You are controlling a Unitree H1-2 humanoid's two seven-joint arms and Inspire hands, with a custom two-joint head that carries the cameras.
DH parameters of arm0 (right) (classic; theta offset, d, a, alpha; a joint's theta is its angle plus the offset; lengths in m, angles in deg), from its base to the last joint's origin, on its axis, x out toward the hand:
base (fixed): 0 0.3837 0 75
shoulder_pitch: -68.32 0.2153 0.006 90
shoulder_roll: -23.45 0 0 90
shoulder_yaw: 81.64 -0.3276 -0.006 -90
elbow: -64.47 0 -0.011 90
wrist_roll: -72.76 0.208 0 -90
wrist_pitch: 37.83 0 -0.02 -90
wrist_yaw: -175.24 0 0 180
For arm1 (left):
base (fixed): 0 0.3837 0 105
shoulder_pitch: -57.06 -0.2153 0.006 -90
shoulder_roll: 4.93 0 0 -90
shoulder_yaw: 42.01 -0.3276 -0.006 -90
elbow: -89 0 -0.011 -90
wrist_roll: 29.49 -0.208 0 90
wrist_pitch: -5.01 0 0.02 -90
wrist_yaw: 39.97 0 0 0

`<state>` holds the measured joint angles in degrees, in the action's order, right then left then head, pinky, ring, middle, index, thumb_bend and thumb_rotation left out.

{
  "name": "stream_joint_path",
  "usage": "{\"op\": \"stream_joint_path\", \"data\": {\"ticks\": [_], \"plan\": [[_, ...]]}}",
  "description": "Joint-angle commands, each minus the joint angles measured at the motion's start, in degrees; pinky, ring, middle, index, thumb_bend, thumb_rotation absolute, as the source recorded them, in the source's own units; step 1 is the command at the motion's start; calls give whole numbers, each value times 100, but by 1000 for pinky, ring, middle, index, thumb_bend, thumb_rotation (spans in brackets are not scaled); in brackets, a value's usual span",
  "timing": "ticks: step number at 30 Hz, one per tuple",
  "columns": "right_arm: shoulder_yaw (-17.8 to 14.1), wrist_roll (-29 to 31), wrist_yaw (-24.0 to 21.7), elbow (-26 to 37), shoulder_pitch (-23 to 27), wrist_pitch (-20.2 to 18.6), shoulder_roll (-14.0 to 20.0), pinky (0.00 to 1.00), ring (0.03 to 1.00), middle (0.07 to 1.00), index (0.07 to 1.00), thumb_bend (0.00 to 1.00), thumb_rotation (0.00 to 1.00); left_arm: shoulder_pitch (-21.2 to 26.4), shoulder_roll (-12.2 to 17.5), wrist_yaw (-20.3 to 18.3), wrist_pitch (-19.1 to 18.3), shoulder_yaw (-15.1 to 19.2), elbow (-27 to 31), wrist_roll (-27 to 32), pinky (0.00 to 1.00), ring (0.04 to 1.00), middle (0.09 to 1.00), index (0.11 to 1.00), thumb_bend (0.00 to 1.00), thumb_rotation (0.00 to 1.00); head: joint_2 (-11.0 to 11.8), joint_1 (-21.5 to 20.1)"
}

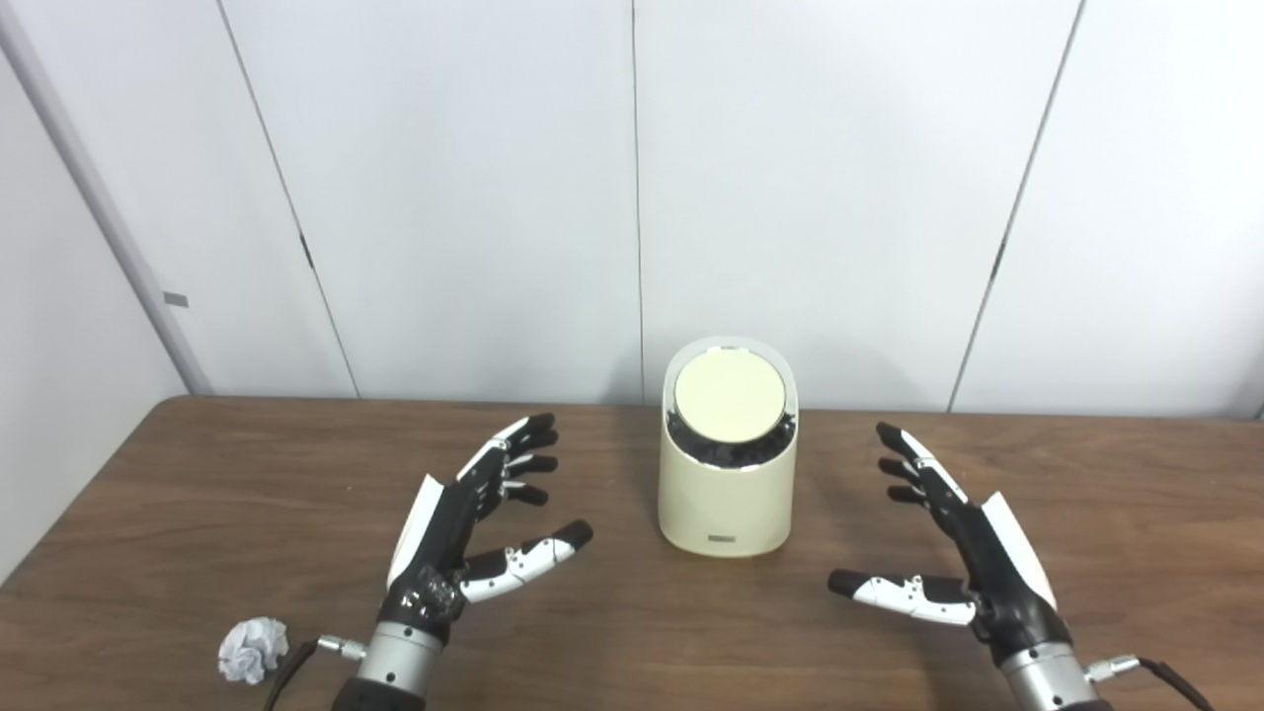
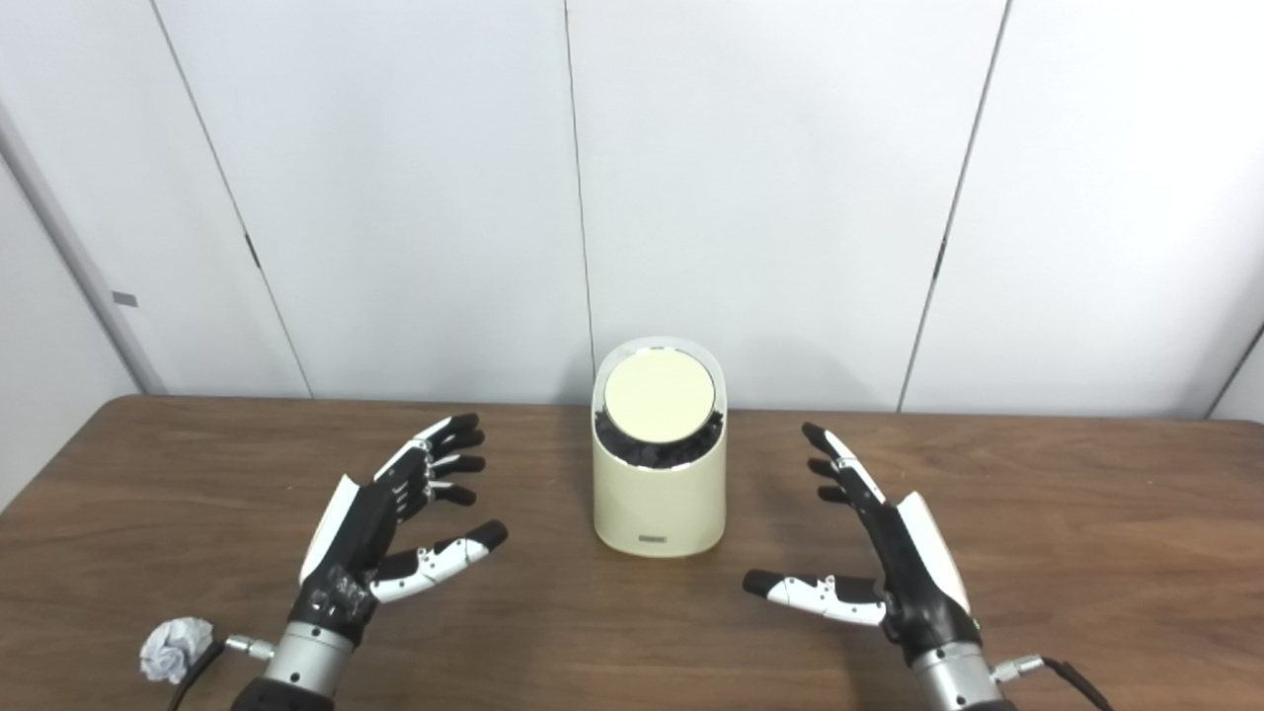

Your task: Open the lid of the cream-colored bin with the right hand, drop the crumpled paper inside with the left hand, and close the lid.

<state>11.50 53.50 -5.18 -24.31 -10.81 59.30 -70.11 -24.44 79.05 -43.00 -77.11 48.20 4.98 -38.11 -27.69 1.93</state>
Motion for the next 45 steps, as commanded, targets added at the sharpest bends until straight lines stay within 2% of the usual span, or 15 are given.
{"op": "stream_joint_path", "data": {"ticks": [1, 6, 11, 20, 25, 29, 34, 38, 45], "plan": [[-24, 25, 63, 180, 118, 116, 3, 795, 871, 934, 922, 845, 392, 163, 42, 16, 116, 11, 141, 30, 659, 779, 850, 880, 728, 257, -8, 7], [-3, 13, -12, 318, 119, -69, -8, 793, 875, 941, 927, 835, 376, 184, 67, -27, 31, 20, 172, 78, 650, 778, 850, 882, 720, 243, -216, -80], [17, -5, 0, 328, 102, -74, -13, 792, 871, 939, 923, 834, 368, 209, 94, -40, -38, 22, 200, 30, 642, 776, 848, 882, 723, 249, -257, -168], [47, -36, 18, 396, 83, -145, -29, 786, 872, 930, 918, 837, 364, 245, 103, -92, -130, 24, 249, 49, 654, 774, 844, 876, 730, 243, -219, -199], [76, -170, 90, 445, 121, -223, -112, 763, 867, 920, 912, 825, 406, 231, 112, -107, -57, 13, 192, 38, 647, 775, 847, 877, 722, 229, -109, -249], [103, -398, 87, 659, 264, -585, -234, 776, 881, 924, 914, 800, 441, 218, 100, -118, -3, -3, 150, 44, 649, 777, 847, 879, 714, 228, -40, -282], [103, -758, 178, 638, 597, -969, -322, 726, 866, 911, 914, 836, 504, 203, 94, -136, 30, -18, 128, 71, 644, 775, 848, 879, 707, 216, 42, -296], [142, -1025, 149, 576, 920, -1341, -307, 754, 871, 922, 927, 805, 490, 193, 101, -150, 49, -23, 110, 79, 641, 771, 845, 878, 712, 205, 48, -299], [146, -1198, 202, 304, 1512, -1775, -366, 714, 843, 905, 923, 816, 451, 184, 94, -155, 55, -30, 106, 80, 633, 766, 845, 878, 709, 201, 44, -305]]}}
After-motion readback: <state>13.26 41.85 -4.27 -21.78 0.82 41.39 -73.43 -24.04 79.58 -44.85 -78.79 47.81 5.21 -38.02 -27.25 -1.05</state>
